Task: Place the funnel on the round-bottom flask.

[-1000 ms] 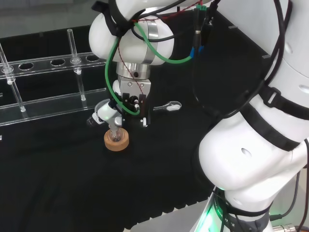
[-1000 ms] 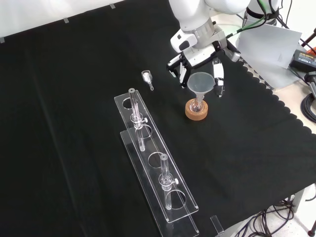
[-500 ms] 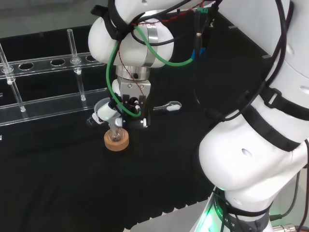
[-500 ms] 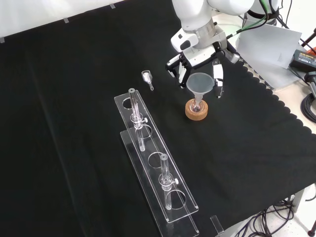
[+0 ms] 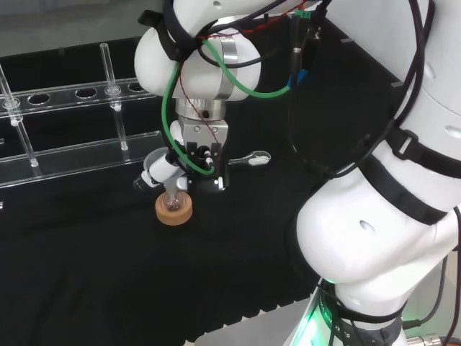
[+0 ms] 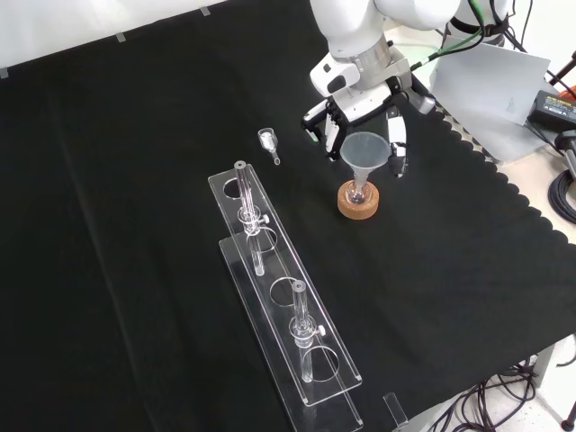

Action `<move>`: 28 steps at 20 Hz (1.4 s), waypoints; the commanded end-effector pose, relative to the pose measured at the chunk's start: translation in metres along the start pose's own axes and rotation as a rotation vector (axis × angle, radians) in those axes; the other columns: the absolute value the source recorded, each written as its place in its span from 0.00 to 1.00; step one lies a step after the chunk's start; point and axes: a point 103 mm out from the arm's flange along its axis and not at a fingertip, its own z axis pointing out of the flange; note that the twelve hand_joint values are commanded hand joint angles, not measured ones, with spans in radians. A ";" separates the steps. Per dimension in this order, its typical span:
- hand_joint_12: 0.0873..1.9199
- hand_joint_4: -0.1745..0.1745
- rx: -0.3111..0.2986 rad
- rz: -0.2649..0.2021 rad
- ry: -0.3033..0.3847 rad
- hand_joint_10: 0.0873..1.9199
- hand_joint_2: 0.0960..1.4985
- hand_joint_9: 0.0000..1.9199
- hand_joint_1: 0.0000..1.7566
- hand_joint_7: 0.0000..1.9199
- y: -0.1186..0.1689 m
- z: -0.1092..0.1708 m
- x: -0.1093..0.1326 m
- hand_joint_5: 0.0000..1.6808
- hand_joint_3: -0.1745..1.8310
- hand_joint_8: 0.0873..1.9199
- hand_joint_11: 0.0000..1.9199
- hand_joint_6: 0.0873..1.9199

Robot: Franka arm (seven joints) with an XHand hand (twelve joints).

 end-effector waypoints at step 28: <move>0.78 0.51 0.126 -0.026 0.005 0.27 0.29 0.29 0.34 0.33 0.008 -0.009 -0.002 0.26 0.38 0.23 0.00 0.04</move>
